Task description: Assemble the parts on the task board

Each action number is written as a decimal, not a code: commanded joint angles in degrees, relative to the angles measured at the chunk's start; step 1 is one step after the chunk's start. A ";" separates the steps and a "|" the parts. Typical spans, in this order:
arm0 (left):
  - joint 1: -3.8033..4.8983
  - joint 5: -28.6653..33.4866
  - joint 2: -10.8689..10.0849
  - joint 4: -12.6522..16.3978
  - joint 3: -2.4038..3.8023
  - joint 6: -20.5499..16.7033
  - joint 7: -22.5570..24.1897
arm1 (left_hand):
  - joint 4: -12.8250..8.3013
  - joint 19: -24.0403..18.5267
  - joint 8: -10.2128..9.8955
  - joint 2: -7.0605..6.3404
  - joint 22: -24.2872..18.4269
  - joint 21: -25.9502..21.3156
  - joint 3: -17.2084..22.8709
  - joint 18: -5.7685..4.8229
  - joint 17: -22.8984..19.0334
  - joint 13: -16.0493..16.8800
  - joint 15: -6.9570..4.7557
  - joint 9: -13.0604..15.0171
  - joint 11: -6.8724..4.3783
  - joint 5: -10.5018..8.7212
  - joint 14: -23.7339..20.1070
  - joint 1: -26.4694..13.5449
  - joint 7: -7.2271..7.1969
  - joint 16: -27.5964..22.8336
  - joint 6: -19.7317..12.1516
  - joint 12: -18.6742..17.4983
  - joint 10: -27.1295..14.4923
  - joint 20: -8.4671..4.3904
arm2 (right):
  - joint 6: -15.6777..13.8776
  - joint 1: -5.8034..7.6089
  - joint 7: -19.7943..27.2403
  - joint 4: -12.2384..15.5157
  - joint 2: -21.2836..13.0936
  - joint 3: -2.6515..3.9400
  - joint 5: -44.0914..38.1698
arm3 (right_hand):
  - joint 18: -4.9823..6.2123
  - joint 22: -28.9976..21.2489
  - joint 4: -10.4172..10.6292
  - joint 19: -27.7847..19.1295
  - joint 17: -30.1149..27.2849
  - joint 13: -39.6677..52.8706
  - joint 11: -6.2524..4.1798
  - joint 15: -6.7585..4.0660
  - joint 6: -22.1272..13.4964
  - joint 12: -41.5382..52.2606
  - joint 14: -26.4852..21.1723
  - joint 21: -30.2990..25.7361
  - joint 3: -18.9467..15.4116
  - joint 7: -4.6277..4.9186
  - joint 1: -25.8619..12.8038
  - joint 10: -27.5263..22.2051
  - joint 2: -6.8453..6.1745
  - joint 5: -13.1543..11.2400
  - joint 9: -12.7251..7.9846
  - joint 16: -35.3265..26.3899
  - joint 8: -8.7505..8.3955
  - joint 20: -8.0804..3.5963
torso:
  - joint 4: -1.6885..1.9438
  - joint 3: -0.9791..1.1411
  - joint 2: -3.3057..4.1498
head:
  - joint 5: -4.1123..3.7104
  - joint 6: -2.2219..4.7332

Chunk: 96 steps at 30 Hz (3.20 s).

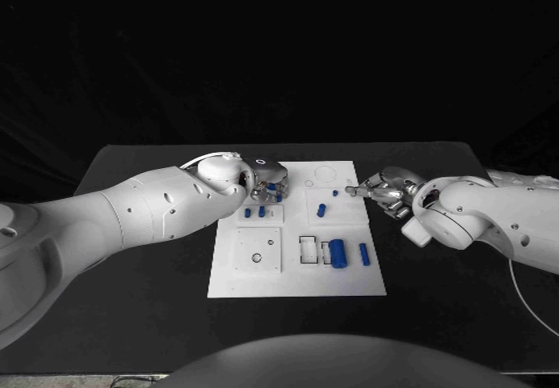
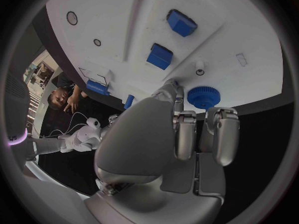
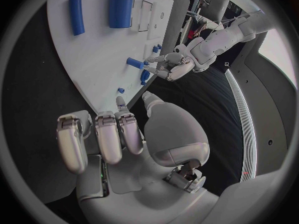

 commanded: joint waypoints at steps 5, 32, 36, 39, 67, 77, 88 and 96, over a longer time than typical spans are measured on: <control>-0.32 -1.53 -0.07 0.29 -0.13 -0.67 -0.03 | 0.08 5.82 0.51 0.10 15.09 0.14 0.83 -0.43 15.10 0.04 0.58 -0.05 0.17 0.04 6.06 -0.57 0.11 0.15 0.86 0.27 1.43 -0.17 | 0.99 -0.04 -0.14 0.02 0.08 -0.01 -0.15 | -0.39 15.06 0.18 6.00 15.08 15.10 0.23 0.37 0.04 0.16 5.97 0.26 -0.28 0.60 -0.11 6.01 0.54 0.32 0.06 0.23 0.38 0.46 | 0.02 0.04 -0.01 | 0.01 0.12; -0.34 -2.92 0.20 0.13 -0.13 0.28 -0.33 | -1.56 5.82 2.22 -0.98 15.09 0.14 2.40 -0.43 15.10 0.19 1.21 0.63 0.38 0.02 6.06 -0.51 0.70 0.15 6.05 0.87 7.15 -0.13 | 1.20 -0.04 -0.13 -0.02 0.13 -0.01 -0.07 | -0.39 15.06 0.19 6.00 15.08 15.10 0.25 0.38 0.09 0.16 5.97 0.26 -0.31 0.60 -0.10 6.01 0.55 0.34 0.09 0.23 0.44 0.47 | -0.03 0.02 0.01 | 0.00 0.04; -0.34 -3.27 0.12 0.22 -0.13 -0.88 0.19 | -2.06 5.82 2.69 -1.07 15.09 0.14 2.61 -0.43 15.10 0.18 1.53 0.88 0.70 0.02 6.06 -0.42 1.11 0.15 7.49 1.11 8.96 -0.12 | 1.26 -0.04 -0.11 0.00 0.13 -0.01 -0.06 | -0.39 15.06 0.19 6.00 15.08 15.10 0.25 0.38 0.11 0.16 5.97 0.26 -0.31 0.60 -0.08 6.01 0.57 0.35 0.10 0.23 0.47 0.48 | 0.01 0.00 0.02 | -0.03 0.06; -0.35 -3.37 -0.06 0.37 -0.12 -2.74 1.03 | -2.25 5.82 2.96 -1.06 15.09 0.14 2.76 -0.43 15.10 0.17 1.65 1.03 0.80 0.02 6.06 -0.42 1.26 0.15 8.29 1.12 9.82 -0.12 | 1.29 -0.04 -0.11 0.00 0.11 -0.01 -0.06 | -0.39 15.06 0.19 6.00 15.08 15.10 0.25 0.38 0.11 0.16 5.97 0.26 -0.31 0.60 -0.08 6.01 0.57 0.35 0.10 0.23 0.47 0.48 | 0.00 0.00 0.02 | -0.02 0.06; 3.01 2.15 -7.54 7.82 0.13 -13.27 6.39 | -2.18 5.82 3.17 -1.39 15.09 0.14 3.08 -0.43 15.10 0.09 1.85 1.22 0.98 -0.01 6.06 -0.47 1.38 0.15 9.39 0.71 11.03 -0.12 | 1.46 -0.04 -0.07 -0.56 0.34 -0.01 -0.05 | -0.39 15.06 0.19 6.00 15.08 15.10 0.25 0.38 0.11 0.16 5.97 0.26 -0.31 0.60 -0.08 6.01 0.57 0.35 0.10 0.23 0.47 0.48 | 0.03 0.06 -0.06 | 0.38 0.01; 3.26 3.41 -9.52 8.62 0.08 -10.58 7.48 | -1.94 5.82 2.97 -1.37 15.09 0.14 3.39 -0.43 15.10 -0.02 1.95 1.18 1.01 0.01 6.06 -0.42 1.33 0.15 9.32 0.16 10.78 -0.11 | 1.47 -0.04 -0.09 -0.61 0.39 -0.01 -0.05 | -0.39 15.06 0.19 6.00 15.08 15.10 0.25 0.38 0.11 0.16 5.97 0.26 -0.31 0.60 -0.08 6.01 0.57 0.35 0.10 0.23 0.47 0.48 | 0.01 0.00 -0.03 | 0.49 -0.09; 3.33 4.21 -11.16 8.83 0.02 -7.53 8.08 | -1.83 5.82 2.89 -1.33 15.09 0.14 3.54 -0.43 15.10 -0.04 1.95 1.17 0.99 0.01 6.06 -0.40 1.28 0.15 9.30 -0.05 10.66 -0.11 | 1.40 -0.05 -0.16 -0.55 0.32 -0.01 -0.06 | -0.39 15.06 0.19 6.00 15.08 15.10 0.25 0.38 0.11 0.16 5.97 0.26 -0.31 0.60 -0.08 6.01 0.57 0.35 0.10 0.23 0.47 0.48 | 0.03 -0.01 0.02 | 0.37 -0.21; 3.25 3.34 -10.90 8.04 -0.06 -4.67 7.81 | -1.71 5.82 2.76 -1.33 15.09 0.14 3.71 -0.43 15.10 -0.06 1.94 1.14 0.95 0.01 6.06 -0.36 1.22 0.15 9.19 -0.27 10.47 -0.10 | 1.38 -0.05 -0.14 -0.41 0.26 -0.01 -0.06 | -0.39 15.06 0.19 6.00 15.08 15.10 0.25 0.38 0.11 0.16 5.97 0.26 -0.31 0.60 -0.08 6.01 0.57 0.35 0.10 0.23 0.47 0.48 | -0.01 -0.01 0.04 | 0.43 -0.23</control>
